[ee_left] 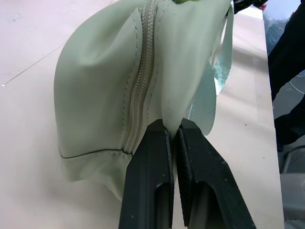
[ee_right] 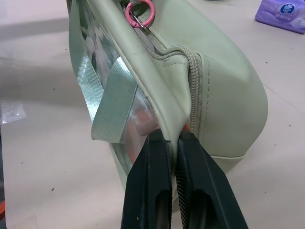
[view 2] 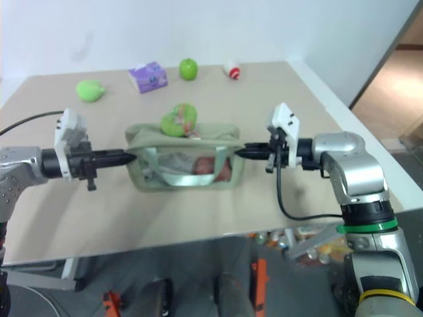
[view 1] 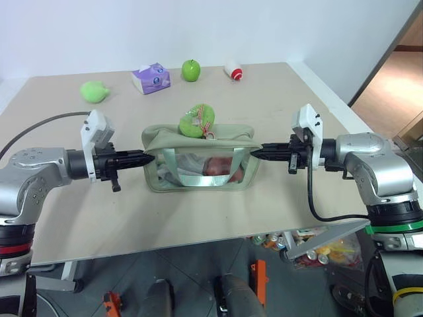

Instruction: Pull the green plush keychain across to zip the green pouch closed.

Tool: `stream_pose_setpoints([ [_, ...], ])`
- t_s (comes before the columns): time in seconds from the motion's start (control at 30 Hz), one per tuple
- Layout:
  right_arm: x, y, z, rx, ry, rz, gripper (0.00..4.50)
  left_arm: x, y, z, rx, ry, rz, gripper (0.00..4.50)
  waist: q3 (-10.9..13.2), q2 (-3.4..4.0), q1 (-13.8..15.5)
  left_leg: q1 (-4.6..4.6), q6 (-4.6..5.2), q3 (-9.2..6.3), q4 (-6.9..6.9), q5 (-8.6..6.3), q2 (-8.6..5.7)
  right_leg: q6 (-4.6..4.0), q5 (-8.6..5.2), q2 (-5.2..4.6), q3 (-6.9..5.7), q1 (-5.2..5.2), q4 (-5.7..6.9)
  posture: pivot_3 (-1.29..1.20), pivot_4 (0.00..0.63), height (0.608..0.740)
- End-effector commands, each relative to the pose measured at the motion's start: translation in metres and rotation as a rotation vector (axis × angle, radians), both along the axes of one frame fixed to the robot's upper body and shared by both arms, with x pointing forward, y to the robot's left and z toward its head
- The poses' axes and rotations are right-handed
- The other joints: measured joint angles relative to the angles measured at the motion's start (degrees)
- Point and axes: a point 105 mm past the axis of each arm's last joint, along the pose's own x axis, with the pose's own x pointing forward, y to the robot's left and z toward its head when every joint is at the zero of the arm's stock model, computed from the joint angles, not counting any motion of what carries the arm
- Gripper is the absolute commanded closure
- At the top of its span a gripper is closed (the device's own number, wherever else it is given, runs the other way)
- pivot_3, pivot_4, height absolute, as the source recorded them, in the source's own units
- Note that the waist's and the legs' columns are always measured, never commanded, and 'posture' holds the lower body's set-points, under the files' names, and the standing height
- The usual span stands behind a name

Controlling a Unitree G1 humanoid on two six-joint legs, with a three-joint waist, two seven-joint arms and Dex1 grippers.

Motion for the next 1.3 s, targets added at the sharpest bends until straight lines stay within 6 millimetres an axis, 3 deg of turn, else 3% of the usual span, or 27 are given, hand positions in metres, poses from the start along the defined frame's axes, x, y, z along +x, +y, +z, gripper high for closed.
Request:
stream_pose_setpoints([
  [0.03, -0.003, -0.003, 0.006, -0.001, -0.015, -0.001, 4.50, -0.001, -0.003, 0.008, -0.010, -0.032, -0.016, 4.46, 0.0, 0.00, 0.0, 0.00, 0.00, 0.00, 0.00, 0.00, 0.00, 0.00, 0.00, 0.00, 0.00, 0.00, 0.00, 0.00, 0.150, 0.740],
  [0.23, -0.011, -0.004, 0.018, 0.059, 0.015, 0.024, 2.45, -0.002, -0.005, 0.002, -0.010, -0.022, -0.016, 4.50, 0.0, 0.00, 0.2, -0.04, 0.00, 0.00, 0.00, 0.00, 0.00, 0.00, 0.00, 0.00, 0.00, -0.01, 0.00, 0.00, 0.150, 0.740],
  [0.4, -0.022, -0.022, 0.030, 0.065, -0.002, 0.037, 0.78, -0.002, -0.006, 0.002, -0.013, -0.021, -0.017, 4.50, 0.0, 0.00, 0.4, -0.08, 0.00, -0.01, 0.00, 0.00, -0.01, 0.01, 0.00, -0.01, 0.00, -0.01, -0.04, 0.00, 0.150, 0.740],
  [0.53, -0.017, -0.047, 0.077, 0.153, -0.136, -0.027, 0.78, -0.003, -0.007, 0.002, -0.015, -0.023, -0.016, 4.50, 0.0, 0.01, 0.4, -0.09, 0.00, 0.01, 0.00, 0.00, -0.03, 0.01, 0.00, -0.03, 0.02, -0.02, -0.06, 0.00, 0.150, 0.740],
  [0.6, -0.008, -0.049, 0.101, 0.198, -0.218, -0.066, 0.78, -0.003, -0.007, 0.002, -0.014, -0.022, -0.016, 4.50, 0.0, 0.04, 0.3, -0.08, 0.00, 0.04, 0.02, 0.00, -0.04, 0.00, 0.00, -0.03, 0.03, -0.03, -0.06, 0.00, 0.150, 0.740],
  [0.67, 0.002, -0.039, 0.111, 0.234, -0.221, -0.072, 0.78, -0.002, -0.007, 0.001, -0.014, -0.022, -0.016, 4.50, 0.0, 0.04, 0.2, -0.04, 0.00, 0.03, 0.03, 0.00, -0.04, -0.02, 0.02, -0.03, 0.03, -0.03, -0.06, 0.00, 0.150, 0.740],
  [0.87, 0.040, 0.017, 0.086, 0.152, -0.178, -0.073, 0.78, -0.001, -0.011, 0.000, -0.019, -0.028, -0.020, 4.50, 0.0, -0.05, 0.1, 0.01, 0.00, 0.01, 0.02, 0.00, -0.02, -0.03, 0.02, -0.01, 0.03, 0.01, -0.06, 0.00, 0.150, 0.740],
  [1.03, 0.070, 0.046, 0.085, 0.142, -0.169, -0.120, 0.78, -0.003, -0.012, 0.002, -0.031, -0.034, -0.017, 4.50, 0.0, 0.02, 0.5, -0.24, 0.01, 0.01, 0.01, 0.01, -0.08, 0.07, 0.04, -0.03, 0.09, -0.11, -0.08, 0.00, 0.150, 0.740],
  [1.2, 0.068, 0.064, 0.087, 0.119, -0.148, -0.014, 0.78, -0.005, -0.013, -0.001, -0.032, -0.032, -0.009, 4.50, 0.0, 0.02, 0.6, -0.24, 0.01, -0.02, -0.07, -0.01, -0.07, 0.11, -0.01, -0.03, 0.06, -0.10, -0.12, 0.00, 0.150, 0.740],
  [1.3, 0.051, 0.061, 0.080, 0.062, -0.100, 0.120, 0.78, -0.007, -0.013, -0.002, -0.037, -0.032, -0.001, 4.50, 0.0, 0.03, 0.7, -0.23, 0.01, -0.03, -0.08, -0.01, -0.07, 0.10, -0.01, -0.03, 0.05, -0.09, -0.11, 0.00, 0.150, 0.740],
])
